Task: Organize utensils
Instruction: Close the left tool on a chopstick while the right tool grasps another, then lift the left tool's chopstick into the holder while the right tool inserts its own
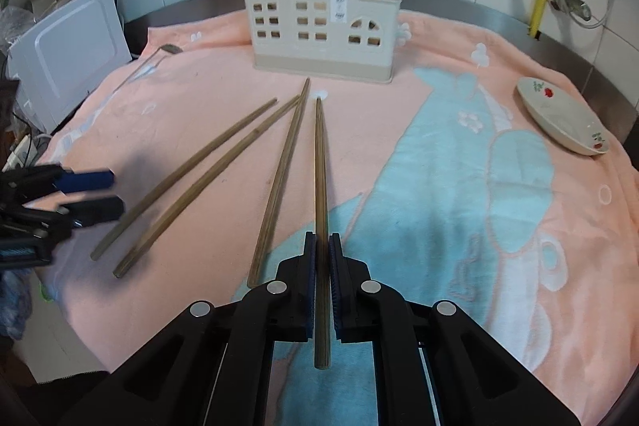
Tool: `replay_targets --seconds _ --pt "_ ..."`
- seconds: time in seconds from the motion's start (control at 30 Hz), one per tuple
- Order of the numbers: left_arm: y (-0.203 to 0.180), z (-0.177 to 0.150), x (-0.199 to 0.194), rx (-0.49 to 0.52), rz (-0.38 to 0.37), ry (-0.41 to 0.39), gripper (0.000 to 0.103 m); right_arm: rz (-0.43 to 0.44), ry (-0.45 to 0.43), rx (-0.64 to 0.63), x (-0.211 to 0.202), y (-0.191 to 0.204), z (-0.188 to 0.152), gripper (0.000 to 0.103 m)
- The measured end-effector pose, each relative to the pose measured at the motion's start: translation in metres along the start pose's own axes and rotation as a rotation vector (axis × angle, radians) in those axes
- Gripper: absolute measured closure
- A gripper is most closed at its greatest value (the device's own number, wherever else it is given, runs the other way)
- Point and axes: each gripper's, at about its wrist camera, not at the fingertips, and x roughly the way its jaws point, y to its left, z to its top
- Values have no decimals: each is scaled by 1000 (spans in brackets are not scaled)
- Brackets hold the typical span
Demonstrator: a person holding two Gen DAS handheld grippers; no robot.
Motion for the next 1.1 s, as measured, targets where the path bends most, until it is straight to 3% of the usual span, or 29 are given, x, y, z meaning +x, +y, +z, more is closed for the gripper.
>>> replay_targets --seconds 0.2,0.6,0.93,1.1 --pt "-2 -1 15 -18 -9 31 78 -2 -56 2 -19 -4 7 97" --pt "-8 -1 21 -6 15 28 88 1 -118 -4 -43 -5 18 97" --pt "-11 -1 23 11 28 50 90 1 -121 1 -45 -4 19 97" --pt "-10 1 22 3 45 58 98 10 -124 7 -48 -6 21 97"
